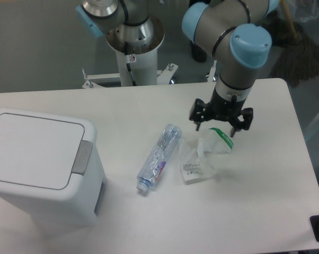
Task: Open the trash can
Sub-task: 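Move the gripper over the bottle toward the trash can's grey button, then lower the gripper onto the grey button panel of the trash can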
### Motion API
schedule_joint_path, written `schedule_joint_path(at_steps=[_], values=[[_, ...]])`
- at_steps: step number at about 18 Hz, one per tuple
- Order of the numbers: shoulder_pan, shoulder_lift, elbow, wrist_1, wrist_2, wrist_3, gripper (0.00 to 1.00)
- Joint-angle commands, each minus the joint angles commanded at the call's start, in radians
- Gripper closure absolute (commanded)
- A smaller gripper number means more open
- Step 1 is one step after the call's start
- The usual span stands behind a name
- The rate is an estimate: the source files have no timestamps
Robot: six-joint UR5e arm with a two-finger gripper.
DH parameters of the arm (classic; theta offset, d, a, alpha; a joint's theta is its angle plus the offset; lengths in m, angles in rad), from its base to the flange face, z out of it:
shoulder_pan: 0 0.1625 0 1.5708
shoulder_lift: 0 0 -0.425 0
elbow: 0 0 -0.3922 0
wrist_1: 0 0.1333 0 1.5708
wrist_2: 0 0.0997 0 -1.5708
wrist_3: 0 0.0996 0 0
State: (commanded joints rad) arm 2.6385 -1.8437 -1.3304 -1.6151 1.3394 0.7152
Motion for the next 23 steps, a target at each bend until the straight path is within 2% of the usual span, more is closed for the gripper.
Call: schedule_joint_path(at_steps=[10, 13, 17, 23], values=[[-0.149, -0.100, 0.220, 0.003, -0.163, -0.328, 0.00], [-0.176, -0.115, 0.255, 0.032, -0.187, -0.373, 0.00], [-0.207, -0.120, 0.260, 0.063, -0.197, -0.411, 0.00], [-0.267, -0.121, 0.227, 0.063, -0.193, -0.411, 0.00]])
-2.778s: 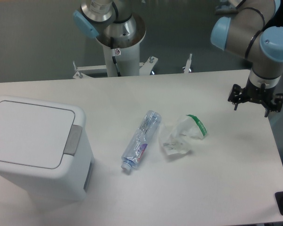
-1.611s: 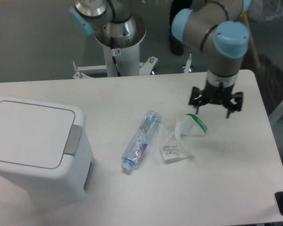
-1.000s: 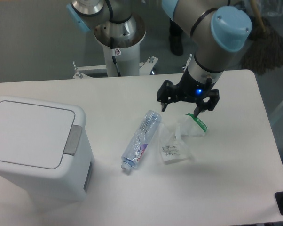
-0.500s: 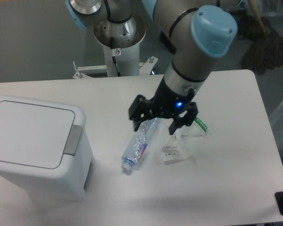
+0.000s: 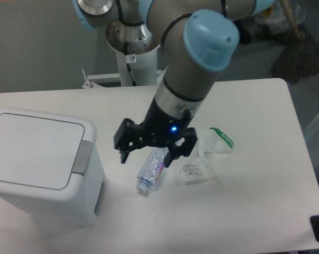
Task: Open the trash can
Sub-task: 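Lower the gripper onto the grey button panel of the trash can, then press the grey button down with the gripper to pop the lid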
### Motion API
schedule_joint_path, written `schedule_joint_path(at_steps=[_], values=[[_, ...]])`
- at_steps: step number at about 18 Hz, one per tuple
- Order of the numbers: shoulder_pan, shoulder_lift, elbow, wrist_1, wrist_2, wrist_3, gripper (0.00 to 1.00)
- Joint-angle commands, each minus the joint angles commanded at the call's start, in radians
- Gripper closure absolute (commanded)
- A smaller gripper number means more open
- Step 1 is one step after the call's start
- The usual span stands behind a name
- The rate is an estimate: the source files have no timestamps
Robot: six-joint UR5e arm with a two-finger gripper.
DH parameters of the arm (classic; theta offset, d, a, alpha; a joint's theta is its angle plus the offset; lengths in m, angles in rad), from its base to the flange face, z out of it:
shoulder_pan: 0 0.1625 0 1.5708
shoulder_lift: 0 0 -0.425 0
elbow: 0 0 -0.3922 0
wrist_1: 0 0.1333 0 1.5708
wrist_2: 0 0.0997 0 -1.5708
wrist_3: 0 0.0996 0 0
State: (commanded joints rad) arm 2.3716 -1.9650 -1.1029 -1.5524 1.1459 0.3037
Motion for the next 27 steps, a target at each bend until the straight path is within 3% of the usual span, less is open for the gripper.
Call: schedule_joint_path(at_steps=[11, 27], values=[[-0.051, 0.018, -0.043, 0.000, 0.006, -0.023, 0.00], [-0.055, 0.012, -0.063, 0.003, 0.006, -0.018, 0.00]])
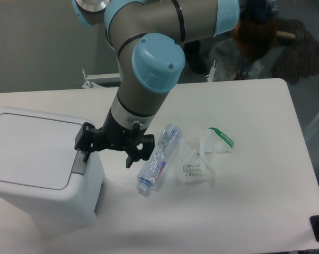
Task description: Open the trash can
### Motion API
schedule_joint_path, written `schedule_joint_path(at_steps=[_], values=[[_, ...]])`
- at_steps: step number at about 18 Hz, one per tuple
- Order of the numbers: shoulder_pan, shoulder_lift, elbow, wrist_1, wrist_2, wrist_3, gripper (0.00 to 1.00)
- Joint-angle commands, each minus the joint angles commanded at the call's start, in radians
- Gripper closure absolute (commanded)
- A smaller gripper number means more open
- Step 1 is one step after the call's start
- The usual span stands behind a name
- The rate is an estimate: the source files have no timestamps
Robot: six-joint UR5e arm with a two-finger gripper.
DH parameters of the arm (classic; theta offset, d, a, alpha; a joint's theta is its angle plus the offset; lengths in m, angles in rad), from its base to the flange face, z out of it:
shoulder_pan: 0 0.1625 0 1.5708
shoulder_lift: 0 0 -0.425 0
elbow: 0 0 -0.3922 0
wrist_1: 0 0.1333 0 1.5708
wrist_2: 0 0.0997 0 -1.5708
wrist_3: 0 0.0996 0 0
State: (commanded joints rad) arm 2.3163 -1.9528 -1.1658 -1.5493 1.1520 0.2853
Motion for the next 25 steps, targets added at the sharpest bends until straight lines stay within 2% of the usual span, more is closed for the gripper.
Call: schedule_joint_path(at_steps=[19, 23, 25], values=[[0.000, -0.005, 0.015, 0.005, 0.000, 0.005, 0.00], [0.014, 0.023, 0.017, 0.078, 0.000, 0.011, 0.00], [0.070, 0.034, 0.014, 0.119, 0.000, 0.014, 0.00]])
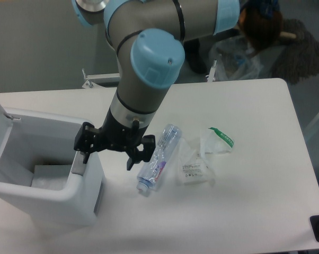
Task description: Open the trash can
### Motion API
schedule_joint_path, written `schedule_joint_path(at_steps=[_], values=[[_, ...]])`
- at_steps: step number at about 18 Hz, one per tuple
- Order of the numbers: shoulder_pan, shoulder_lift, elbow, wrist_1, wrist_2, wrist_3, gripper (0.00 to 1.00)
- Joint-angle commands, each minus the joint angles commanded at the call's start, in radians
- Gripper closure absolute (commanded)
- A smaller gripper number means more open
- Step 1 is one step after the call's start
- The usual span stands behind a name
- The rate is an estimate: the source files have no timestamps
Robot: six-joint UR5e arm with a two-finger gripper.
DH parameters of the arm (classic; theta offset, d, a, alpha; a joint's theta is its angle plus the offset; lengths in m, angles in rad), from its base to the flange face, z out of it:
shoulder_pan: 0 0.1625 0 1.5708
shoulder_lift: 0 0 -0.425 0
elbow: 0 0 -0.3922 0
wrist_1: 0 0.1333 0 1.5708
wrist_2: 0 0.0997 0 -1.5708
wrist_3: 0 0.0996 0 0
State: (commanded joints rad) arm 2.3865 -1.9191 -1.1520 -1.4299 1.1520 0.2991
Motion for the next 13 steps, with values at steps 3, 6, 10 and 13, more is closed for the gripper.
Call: schedule_joint_path(at_steps=[3, 6, 10, 13], values=[[0.091, -0.005, -0.005, 0.034, 0.002, 0.034, 0.00], [0.193, -0.012, -0.061, 0.040, 0.052, 0.147, 0.00], [0.302, -0.026, -0.149, 0.045, 0.306, 0.348, 0.00], [0.368, -0.081, -0.158, 0.074, 0.391, 0.495, 0.00]])
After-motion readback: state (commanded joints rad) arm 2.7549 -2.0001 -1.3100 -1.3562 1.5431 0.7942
